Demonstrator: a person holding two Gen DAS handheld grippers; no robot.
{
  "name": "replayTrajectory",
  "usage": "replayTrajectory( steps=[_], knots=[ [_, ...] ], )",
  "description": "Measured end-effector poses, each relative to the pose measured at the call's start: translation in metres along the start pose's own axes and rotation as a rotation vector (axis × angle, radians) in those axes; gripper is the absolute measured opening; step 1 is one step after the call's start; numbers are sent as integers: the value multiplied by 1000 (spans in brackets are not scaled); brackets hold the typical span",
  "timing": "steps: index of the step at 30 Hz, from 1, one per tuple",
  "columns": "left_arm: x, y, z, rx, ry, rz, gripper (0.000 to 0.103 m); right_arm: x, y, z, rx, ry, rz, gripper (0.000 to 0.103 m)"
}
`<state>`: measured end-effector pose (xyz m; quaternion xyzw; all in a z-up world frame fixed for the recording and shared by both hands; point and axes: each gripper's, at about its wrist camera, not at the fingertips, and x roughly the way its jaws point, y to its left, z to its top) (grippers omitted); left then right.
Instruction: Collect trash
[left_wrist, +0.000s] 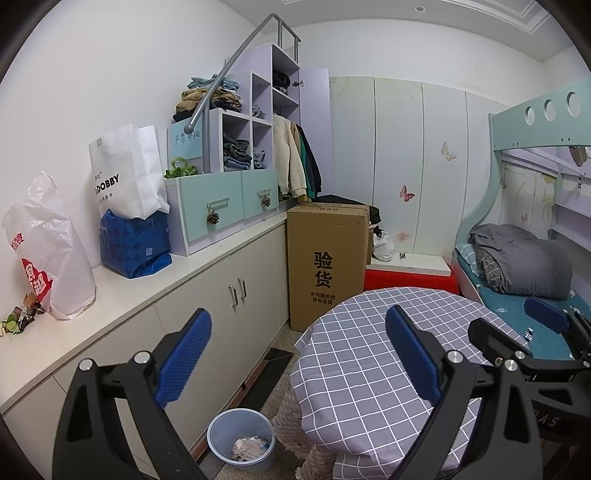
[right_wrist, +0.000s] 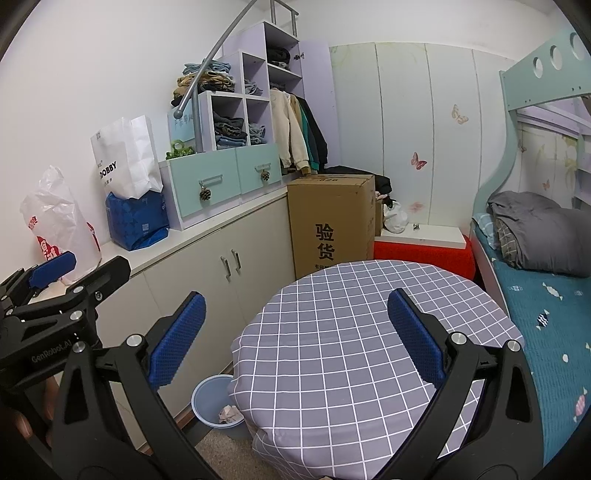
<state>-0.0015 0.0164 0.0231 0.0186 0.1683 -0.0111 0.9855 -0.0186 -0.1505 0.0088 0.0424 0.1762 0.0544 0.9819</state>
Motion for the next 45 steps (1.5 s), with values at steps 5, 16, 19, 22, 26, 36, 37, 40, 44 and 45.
replayTrajectory(
  steps=[5,16,19,22,26,36,37,40,44,45],
  knots=[
    [1,-1,0,3,3,3,93,1,0,0,0,4,-1,97],
    [2,0,-1,3,7,4,93,3,-1,-2,0,8,2,97],
    [4,3,-1,4,9,4,93,5,-1,-1,-2,11,4,97],
    [4,3,-1,5,9,5,93,5,0,-2,-2,12,5,97],
    [4,4,-2,5,11,5,93,6,0,-2,-3,13,6,97],
    [4,5,-2,5,12,4,93,6,0,-2,-3,13,6,97],
    [4,5,-3,5,12,4,93,6,1,-2,-2,13,6,97],
    [4,5,-3,6,13,5,93,6,0,-2,-2,15,6,97],
    [4,4,-2,5,13,5,93,6,0,-3,-2,16,8,97],
    [4,4,-2,5,14,5,93,7,0,-5,-3,17,9,97]
  ],
)
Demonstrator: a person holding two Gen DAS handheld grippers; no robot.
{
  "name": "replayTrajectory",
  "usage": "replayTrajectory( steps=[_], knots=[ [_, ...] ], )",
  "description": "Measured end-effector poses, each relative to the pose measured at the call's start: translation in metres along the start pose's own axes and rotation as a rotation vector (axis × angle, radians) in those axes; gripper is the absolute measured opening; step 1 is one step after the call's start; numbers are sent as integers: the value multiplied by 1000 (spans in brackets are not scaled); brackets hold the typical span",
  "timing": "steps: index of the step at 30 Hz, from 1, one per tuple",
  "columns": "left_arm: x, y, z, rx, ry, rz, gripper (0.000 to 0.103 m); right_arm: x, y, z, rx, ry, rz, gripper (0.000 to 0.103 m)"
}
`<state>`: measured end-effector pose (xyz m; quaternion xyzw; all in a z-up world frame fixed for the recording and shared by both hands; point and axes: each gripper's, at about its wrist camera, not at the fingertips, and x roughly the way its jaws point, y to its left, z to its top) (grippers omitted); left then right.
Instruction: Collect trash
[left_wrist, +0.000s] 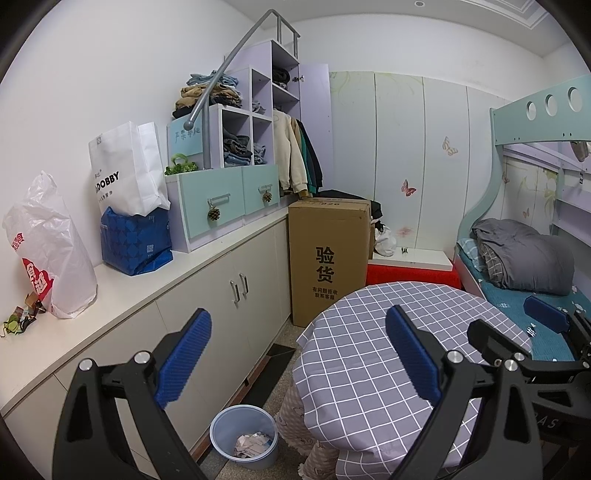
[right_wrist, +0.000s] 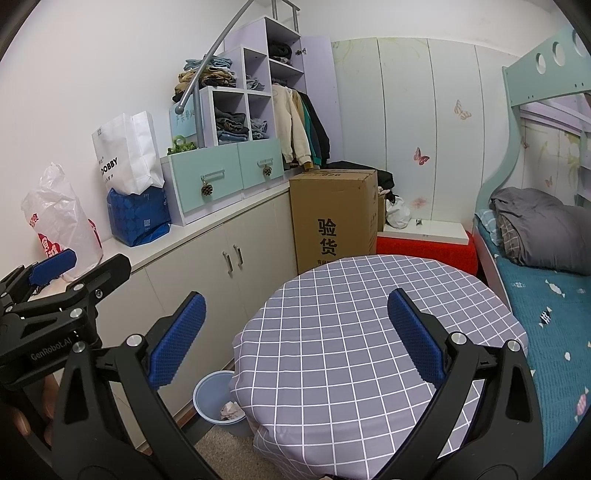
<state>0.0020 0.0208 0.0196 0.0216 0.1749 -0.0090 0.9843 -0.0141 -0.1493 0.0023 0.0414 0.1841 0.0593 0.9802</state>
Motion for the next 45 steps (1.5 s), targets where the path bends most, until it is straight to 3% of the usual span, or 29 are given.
replayTrajectory(
  steps=[45],
  knots=[
    [4,7,-5,9,11,-7,93,2,0,-14,14,21,4,97]
  ],
)
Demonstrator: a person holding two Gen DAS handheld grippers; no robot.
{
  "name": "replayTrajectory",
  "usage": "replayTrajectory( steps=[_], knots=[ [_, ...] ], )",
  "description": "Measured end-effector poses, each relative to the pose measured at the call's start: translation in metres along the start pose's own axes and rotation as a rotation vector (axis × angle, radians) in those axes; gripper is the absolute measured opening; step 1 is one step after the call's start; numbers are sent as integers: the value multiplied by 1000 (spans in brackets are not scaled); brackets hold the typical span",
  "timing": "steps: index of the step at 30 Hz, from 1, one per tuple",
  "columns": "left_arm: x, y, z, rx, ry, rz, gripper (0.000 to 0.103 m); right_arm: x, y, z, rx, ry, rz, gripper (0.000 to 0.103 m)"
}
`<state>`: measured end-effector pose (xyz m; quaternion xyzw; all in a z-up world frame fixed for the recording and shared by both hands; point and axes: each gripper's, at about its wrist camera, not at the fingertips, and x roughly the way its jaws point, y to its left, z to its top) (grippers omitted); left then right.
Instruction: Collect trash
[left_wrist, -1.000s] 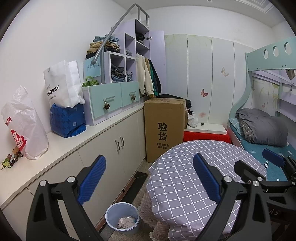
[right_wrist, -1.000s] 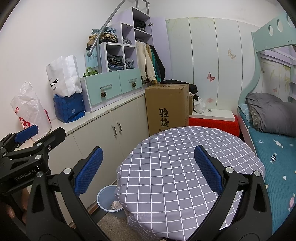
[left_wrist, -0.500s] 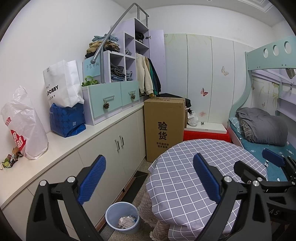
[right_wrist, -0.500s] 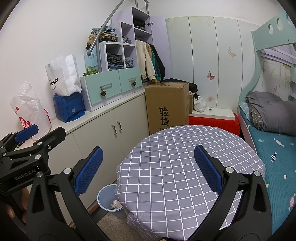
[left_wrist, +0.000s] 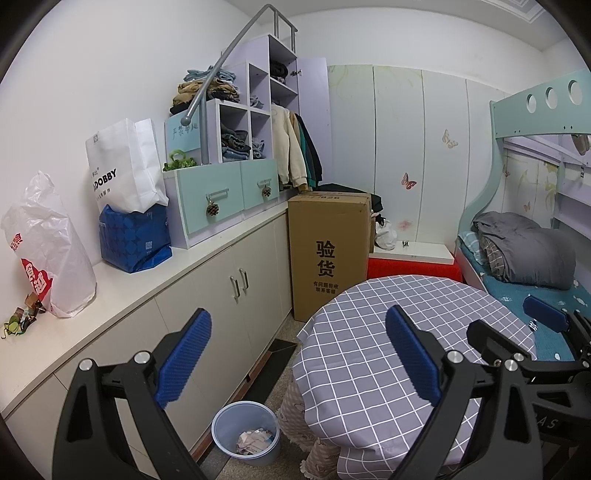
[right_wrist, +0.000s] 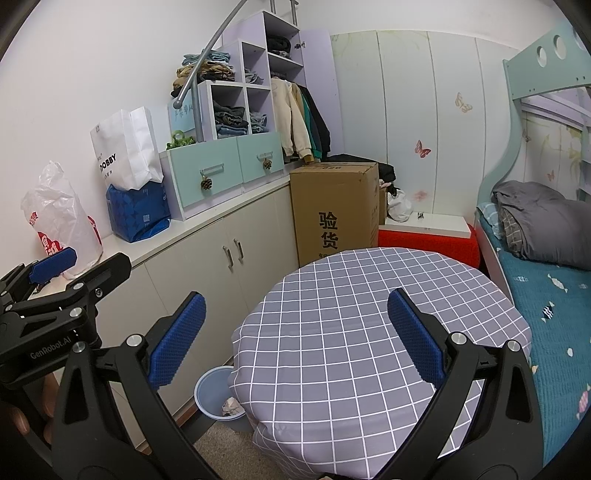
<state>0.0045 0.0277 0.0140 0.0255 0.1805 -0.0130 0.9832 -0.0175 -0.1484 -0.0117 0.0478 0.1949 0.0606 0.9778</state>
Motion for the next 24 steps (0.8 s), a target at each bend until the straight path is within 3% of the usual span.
replayTrajectory(
  steps=[24],
  knots=[
    [1,3,0,3,6,-2,93,3,-5,1,1,7,4,97]
  ],
)
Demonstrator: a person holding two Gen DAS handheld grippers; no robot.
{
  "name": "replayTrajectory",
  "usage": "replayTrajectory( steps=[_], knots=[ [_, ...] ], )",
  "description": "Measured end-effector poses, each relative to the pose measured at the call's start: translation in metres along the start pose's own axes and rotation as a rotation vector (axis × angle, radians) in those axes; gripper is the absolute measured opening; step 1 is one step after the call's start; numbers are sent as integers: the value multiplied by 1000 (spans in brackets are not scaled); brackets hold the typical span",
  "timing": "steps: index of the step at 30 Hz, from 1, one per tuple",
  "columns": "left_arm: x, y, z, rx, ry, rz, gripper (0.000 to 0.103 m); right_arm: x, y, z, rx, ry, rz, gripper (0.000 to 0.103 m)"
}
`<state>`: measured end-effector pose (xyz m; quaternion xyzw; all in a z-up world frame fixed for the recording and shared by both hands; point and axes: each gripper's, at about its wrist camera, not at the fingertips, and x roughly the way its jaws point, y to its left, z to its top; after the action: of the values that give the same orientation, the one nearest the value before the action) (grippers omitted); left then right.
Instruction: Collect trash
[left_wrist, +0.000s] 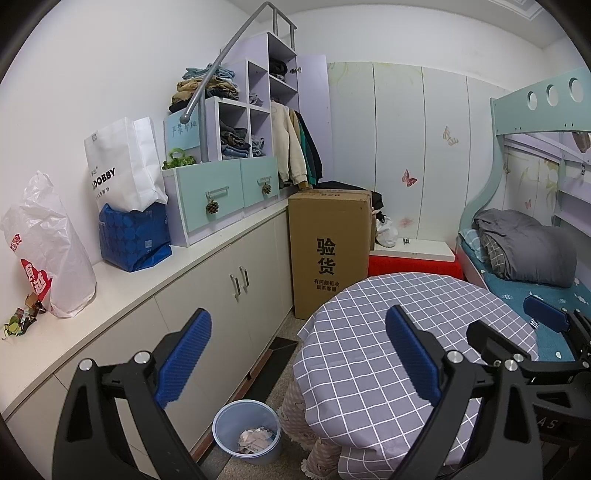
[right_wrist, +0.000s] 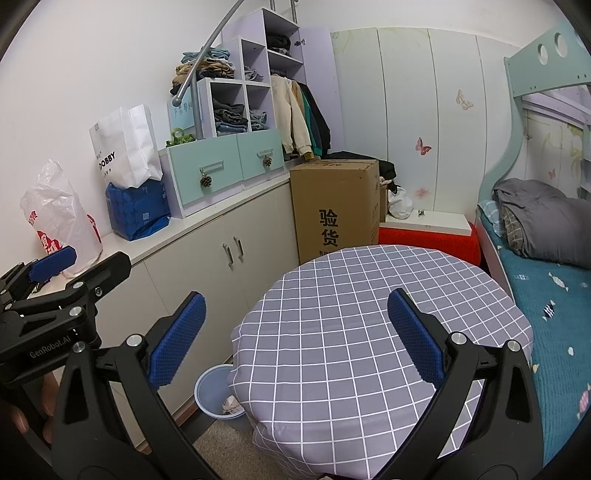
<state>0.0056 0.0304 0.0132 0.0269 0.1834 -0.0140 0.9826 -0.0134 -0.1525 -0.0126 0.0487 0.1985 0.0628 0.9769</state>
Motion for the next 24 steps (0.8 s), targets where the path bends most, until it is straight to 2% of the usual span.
replayTrajectory(
  steps=[24],
  knots=[
    [2,11,-12,18,27,-4,93,8,-9,-8,7,19,9,97]
  ],
)
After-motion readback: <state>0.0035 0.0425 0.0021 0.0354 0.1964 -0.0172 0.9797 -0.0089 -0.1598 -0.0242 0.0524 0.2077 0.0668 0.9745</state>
